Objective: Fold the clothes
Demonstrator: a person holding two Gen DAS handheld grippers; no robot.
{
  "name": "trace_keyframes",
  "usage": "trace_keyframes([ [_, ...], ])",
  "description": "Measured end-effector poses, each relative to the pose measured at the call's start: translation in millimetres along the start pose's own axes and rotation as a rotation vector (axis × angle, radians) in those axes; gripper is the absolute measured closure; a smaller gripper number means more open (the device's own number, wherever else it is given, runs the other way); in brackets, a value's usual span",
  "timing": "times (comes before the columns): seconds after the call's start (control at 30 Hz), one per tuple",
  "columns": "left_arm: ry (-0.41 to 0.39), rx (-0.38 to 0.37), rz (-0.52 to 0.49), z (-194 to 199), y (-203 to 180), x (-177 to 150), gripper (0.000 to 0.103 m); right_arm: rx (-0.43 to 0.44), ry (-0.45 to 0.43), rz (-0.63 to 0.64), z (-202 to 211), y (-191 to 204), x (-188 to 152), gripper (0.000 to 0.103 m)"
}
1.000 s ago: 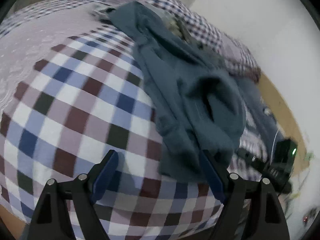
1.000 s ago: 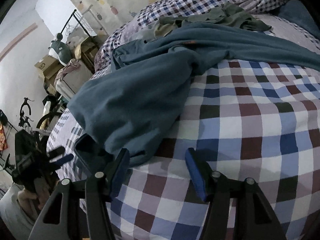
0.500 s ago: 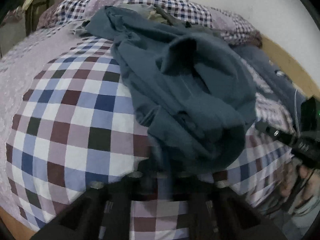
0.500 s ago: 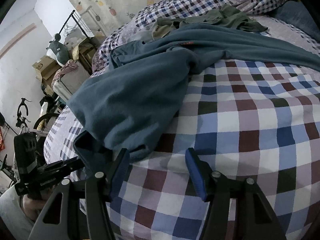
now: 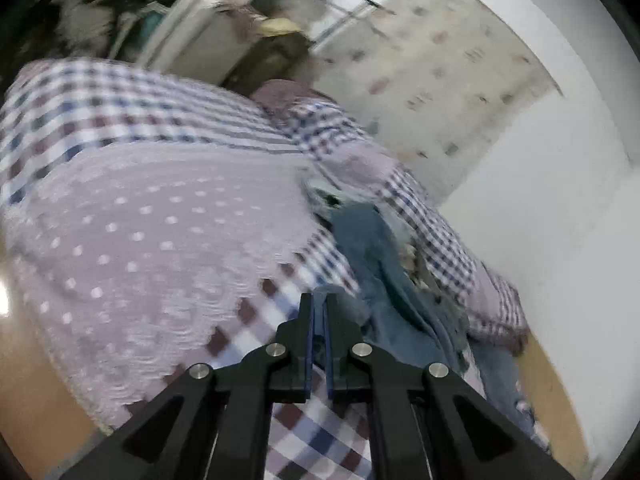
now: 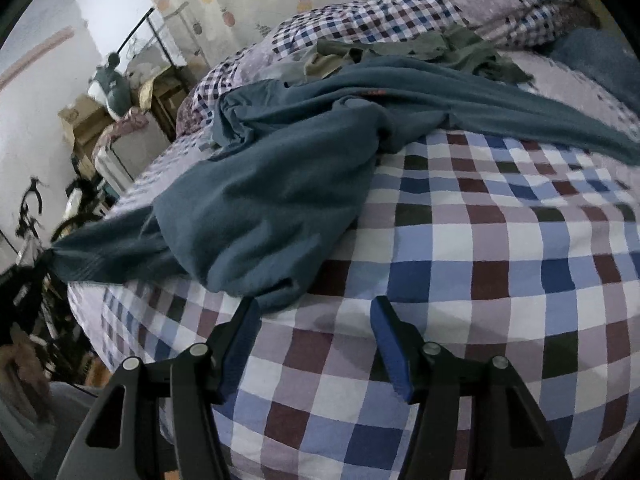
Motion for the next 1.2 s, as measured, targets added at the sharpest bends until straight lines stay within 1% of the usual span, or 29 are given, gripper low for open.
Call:
trace_keyframes([
  [0.07, 0.004, 0.011, 0.019, 2.0, 9.5, 2.5, 0.1, -0.024, -0.008, 0.039, 0.9, 7.7, -0.9, 0.041],
  [0.17, 0.023, 0.011, 0.007, -1.0, 12.4, 3.0, 0.1, -0.047, -0.023, 0.113, 0.7, 24.7, -2.9, 0.041],
  [0.33, 0.054, -0.001, -0.009, -8.0, 10.9, 1.6, 0.1, -0.047, -0.014, 0.168, -18.7, 39.7, -3.0, 0.042],
  [0.37, 0.055, -0.001, -0.009, -7.9, 11.2, 1.8, 0.1, -0.047, -0.012, 0.179, -22.6, 42.7, -3.0, 0.045],
  [0.4, 0.056, -0.001, -0.007, -6.9, 11.1, 1.2, 0.1, -0.047, -0.01, 0.19, -26.4, 45.7, -3.0, 0.048],
  [0.43, 0.055, 0.0, -0.005, -5.4, 11.8, 0.8, 0.1, -0.053, -0.009, 0.199, -29.8, 47.6, -2.8, 0.063],
  [0.47, 0.052, 0.0, -0.002, -3.8, 13.5, 1.1, 0.1, -0.073, -0.009, 0.204, -31.7, 46.0, -1.8, 0.083],
  [0.53, 0.042, -0.003, 0.01, -1.9, 16.5, 3.1, 0.1, -0.11, -0.008, 0.21, -34.2, 42.5, 0.3, 0.095],
  [0.63, 0.015, -0.024, 0.038, 3.8, 19.9, 6.4, 0.1, -0.168, -0.011, 0.184, -14.2, 29.1, 3.2, 0.097],
  [0.7, -0.018, -0.029, 0.043, 12.8, 19.0, 8.0, 0.1, -0.177, -0.036, 0.135, 11.9, 16.1, 8.0, 0.097],
  [0.8, -0.062, -0.049, 0.018, 27.3, 10.5, 10.4, 0.1, -0.166, -0.118, 0.021, 68.6, -6.9, 15.2, 0.098],
  [0.9, -0.064, -0.073, 0.003, 35.7, 6.5, 10.1, 0.1, -0.185, -0.181, -0.029, 123.2, -24.1, 11.7, 0.098],
  [0.97, -0.051, -0.073, 0.016, 35.4, 9.6, 9.8, 0.1, -0.186, -0.196, -0.059, 146.7, -34.2, 4.3, 0.098],
  [1.03, -0.035, -0.067, 0.032, 33.5, 13.1, 9.4, 0.1, -0.207, -0.169, -0.073, 159.4, -42.4, -4.2, 0.098],
  [1.1, -0.019, -0.061, 0.041, 30.5, 14.9, 8.2, 0.1, -0.225, -0.122, -0.085, 163.3, -51.8, -13.1, 0.097],
  [1.2, -0.017, -0.047, 0.03, 29.5, 14.5, 6.8, 0.1, -0.251, -0.022, -0.105, 159.4, -68.2, -24.8, 0.096],
])
Point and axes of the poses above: each gripper's, at about its wrist camera, not at the fingertips, and z roughly against the way its jaws point, y to its left, x to its top, the point moved 3 cm from there along -z, roughly the way its jaws point, and after that the axes turned 1 degree about -z, right-handed, at the moved point
